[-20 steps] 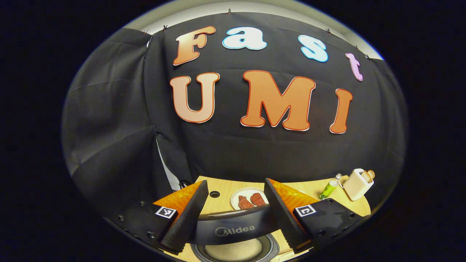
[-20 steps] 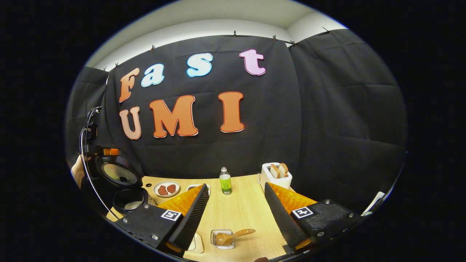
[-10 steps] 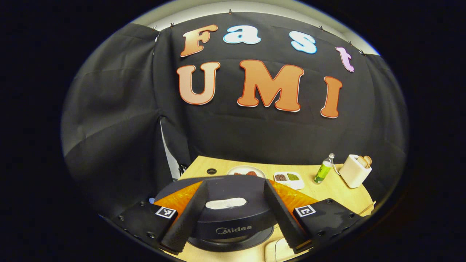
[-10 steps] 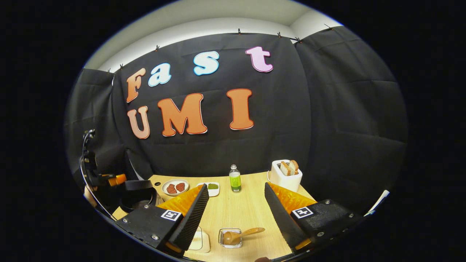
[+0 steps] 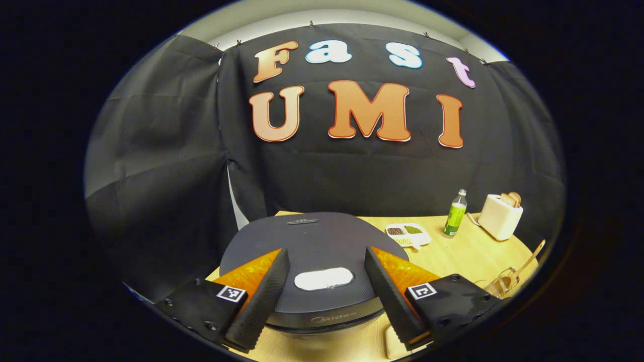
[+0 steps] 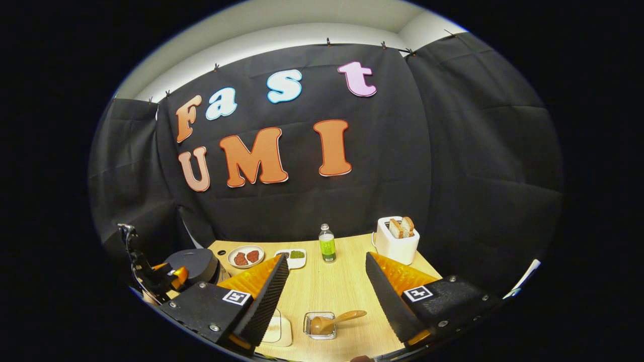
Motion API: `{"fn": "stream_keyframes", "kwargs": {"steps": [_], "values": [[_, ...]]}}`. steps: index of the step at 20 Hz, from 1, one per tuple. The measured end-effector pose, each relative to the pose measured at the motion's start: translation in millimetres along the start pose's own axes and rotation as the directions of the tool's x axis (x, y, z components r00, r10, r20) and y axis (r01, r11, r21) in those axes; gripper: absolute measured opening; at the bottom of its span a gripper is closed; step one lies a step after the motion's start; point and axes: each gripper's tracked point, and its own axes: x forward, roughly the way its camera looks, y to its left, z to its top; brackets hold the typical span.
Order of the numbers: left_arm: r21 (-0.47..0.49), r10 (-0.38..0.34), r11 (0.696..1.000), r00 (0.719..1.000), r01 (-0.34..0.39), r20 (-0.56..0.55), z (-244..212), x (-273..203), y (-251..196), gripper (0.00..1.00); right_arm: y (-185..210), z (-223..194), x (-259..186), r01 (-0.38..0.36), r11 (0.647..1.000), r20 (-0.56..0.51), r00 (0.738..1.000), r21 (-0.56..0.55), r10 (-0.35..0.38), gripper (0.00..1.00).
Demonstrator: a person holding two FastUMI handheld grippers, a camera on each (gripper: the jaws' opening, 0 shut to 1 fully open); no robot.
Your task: Close the left gripper, press the button to open the rice cooker; take a wooden spoon from the chopstick holder with the right hand, scoop a spoonful of rice and pour it into the rice cooker, then put the wooden spoon back into the chopstick holder.
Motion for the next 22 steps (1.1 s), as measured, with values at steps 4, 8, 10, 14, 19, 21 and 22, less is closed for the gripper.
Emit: {"fn": "stream_keyframes", "kwargs": {"steps": [4,8,10,14,19,21,22], "values": [[-0.026,0.023,0.999,0.997,-0.022,0.068,-9.7,-2.9,3.0,0.96,-5.7,-5.3,-3.8,0.015,1.000,-0.014,1.000,-0.005,-0.015,0.95],[0.017,0.035,0.999,0.997,-0.037,0.072,-12.5,-4.4,-1.3,0.97,-11.8,-12.7,-8.2,0.033,0.999,-0.030,0.999,-0.020,-0.034,0.95],[0.031,0.037,0.999,0.999,-0.037,-0.003,-10.7,-6.5,-2.5,1.00,-10.5,-11.8,-11.0,0.029,0.999,-0.025,0.999,-0.019,-0.030,0.95],[0.060,0.055,0.997,0.998,-0.055,-0.007,43.1,-30.1,3.8,1.00,-6.2,-7.1,-11.9,0.012,1.000,-0.004,1.000,-0.007,-0.012,0.95],[0.119,0.039,0.992,0.993,-0.052,0.114,153.1,-79.5,8.7,1.00,-6.0,4.4,-11.7,0.007,0.999,0.028,1.000,-0.039,-0.006,0.95],[0.065,0.043,0.997,0.991,-0.052,0.129,187.1,-99.0,10.9,1.00,-5.6,11.8,-14.2,0.003,0.999,0.046,0.999,-0.044,-0.001,0.95],[0.027,0.030,0.999,0.989,-0.034,0.143,204.4,-110.7,7.9,1.00,-6.3,15.7,-14.8,0.005,0.999,0.055,0.999,-0.048,-0.003,0.95]]}}
